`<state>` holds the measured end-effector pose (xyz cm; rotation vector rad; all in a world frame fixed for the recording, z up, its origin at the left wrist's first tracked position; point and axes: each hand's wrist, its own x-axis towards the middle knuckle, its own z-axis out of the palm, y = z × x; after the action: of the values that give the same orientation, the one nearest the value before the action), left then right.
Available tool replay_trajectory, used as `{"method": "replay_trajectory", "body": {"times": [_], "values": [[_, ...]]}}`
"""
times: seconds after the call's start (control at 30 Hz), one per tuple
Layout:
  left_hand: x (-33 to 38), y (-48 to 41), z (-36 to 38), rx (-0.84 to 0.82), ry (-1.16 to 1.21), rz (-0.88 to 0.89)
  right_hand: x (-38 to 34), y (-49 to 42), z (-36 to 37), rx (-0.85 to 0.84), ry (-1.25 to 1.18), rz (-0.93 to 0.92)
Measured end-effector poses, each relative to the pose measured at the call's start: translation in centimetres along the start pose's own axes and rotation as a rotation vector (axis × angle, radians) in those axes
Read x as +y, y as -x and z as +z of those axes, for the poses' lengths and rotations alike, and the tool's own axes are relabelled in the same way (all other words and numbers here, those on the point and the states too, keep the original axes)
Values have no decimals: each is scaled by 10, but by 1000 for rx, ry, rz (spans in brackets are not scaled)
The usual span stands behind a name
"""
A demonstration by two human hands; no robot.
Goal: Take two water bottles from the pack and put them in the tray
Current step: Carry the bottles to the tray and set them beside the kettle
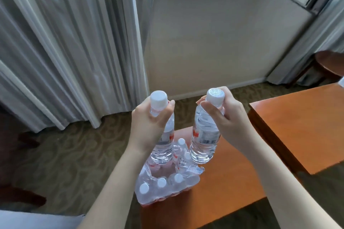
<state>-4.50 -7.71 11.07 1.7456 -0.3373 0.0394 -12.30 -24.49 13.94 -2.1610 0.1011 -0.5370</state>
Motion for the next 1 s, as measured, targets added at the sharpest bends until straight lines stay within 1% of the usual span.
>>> {"method": "replay_trajectory", "body": {"times": [0.2, 0.37, 0.57, 0.67, 0.77, 1.0], "values": [[46, -1, 57, -166, -28, 105, 9, 17, -69, 109, 107, -4], [90, 13, 126, -280, -1, 202, 24, 49, -147, 239, 161, 10], [157, 59, 239, -438, 92, 285, 45, 109, -273, 385, 218, 53], [191, 93, 303, -522, 126, 326, 55, 145, -342, 431, 223, 91], [222, 132, 368, -603, 132, 376, 66, 185, -406, 473, 282, 124], [276, 213, 502, -801, 188, 463, 98, 285, -522, 652, 374, 274]]}}
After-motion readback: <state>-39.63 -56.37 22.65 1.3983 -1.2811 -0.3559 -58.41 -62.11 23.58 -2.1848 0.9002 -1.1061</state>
